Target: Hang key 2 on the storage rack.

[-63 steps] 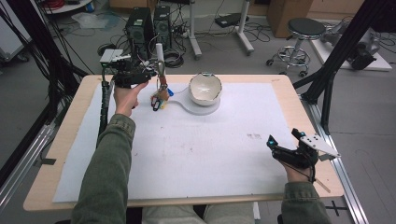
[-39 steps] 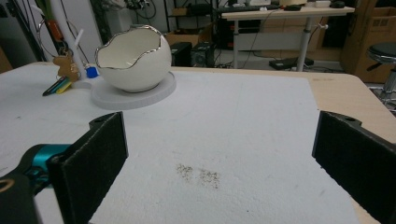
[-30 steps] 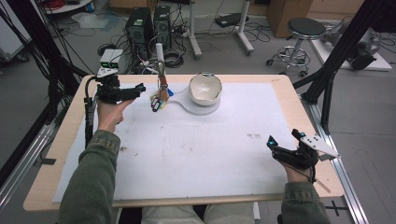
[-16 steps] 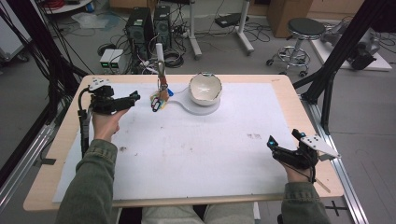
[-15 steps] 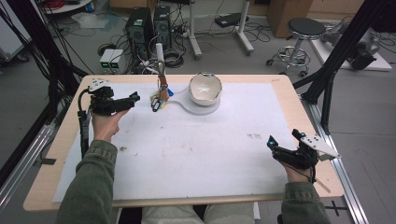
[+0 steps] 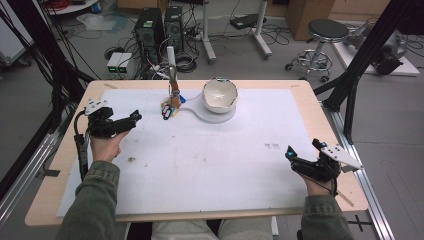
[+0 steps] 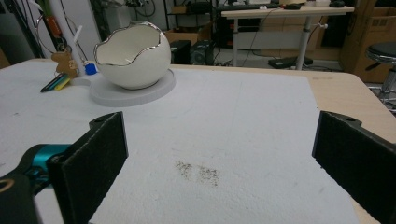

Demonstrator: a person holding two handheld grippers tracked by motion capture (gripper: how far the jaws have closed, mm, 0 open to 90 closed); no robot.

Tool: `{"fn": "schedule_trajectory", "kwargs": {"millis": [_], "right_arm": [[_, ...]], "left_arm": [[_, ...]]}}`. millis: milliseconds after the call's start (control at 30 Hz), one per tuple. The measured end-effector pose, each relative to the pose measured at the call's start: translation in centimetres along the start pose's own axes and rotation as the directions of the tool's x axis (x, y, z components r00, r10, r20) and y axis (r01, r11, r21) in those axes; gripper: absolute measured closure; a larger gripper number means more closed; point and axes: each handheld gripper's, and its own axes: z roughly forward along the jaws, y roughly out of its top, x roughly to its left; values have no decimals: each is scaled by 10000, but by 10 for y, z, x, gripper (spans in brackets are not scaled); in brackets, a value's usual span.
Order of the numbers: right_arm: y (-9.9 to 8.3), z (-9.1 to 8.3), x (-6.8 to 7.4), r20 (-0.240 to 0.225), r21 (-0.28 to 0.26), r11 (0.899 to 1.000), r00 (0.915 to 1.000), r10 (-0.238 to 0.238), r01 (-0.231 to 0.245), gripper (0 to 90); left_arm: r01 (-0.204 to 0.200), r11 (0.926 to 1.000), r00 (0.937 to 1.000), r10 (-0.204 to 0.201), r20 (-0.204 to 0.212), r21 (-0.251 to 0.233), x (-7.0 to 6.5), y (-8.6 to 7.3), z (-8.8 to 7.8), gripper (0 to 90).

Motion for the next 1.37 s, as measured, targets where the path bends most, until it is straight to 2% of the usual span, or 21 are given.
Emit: {"fn": "schedule_trajectory", "kwargs": {"millis": [67,167,500,633,700,800,1033,1133,1367], "right_arm": [[0,0,0,15,17,10000,10000,-4,4,26],[-1,0,0,25,20,10000,10000,-15,15,25],[-1,0,0,58,10,10000,10000,-4,3,25],[-2,1,0,66,44,10000,10000,-12,12,25],[-2,1,0,83,70,10000,10000,2,-2,25],[-3,1,1,112,81,10000,9999,52,-53,25],[-3,3,2,122,156,9999,9999,-64,62,25],[-4,3,1,140,213,9997,9999,-76,73,25],[-5,4,0,162,251,9997,9999,-51,47,25]], "left_arm": [[-54,10000,10000,54,-15,-10,1,-3,-4,16],[85,9998,10000,-85,28,-158,2,-7,-11,17],[69,9989,9996,-81,-259,-456,9,-23,-30,16],[225,9979,9992,-245,-328,-614,14,-30,-37,16],[206,9973,9984,-242,-508,-707,17,-34,-41,16],[375,9944,9969,-441,-659,-985,22,-40,-47,16],[522,9947,9937,-606,-947,-885,33,-53,-56,16],[619,9955,9928,-687,-981,-712,37,-58,-58,16],[704,9925,9939,-784,-782,-998,37,-57,-60,16]]}}
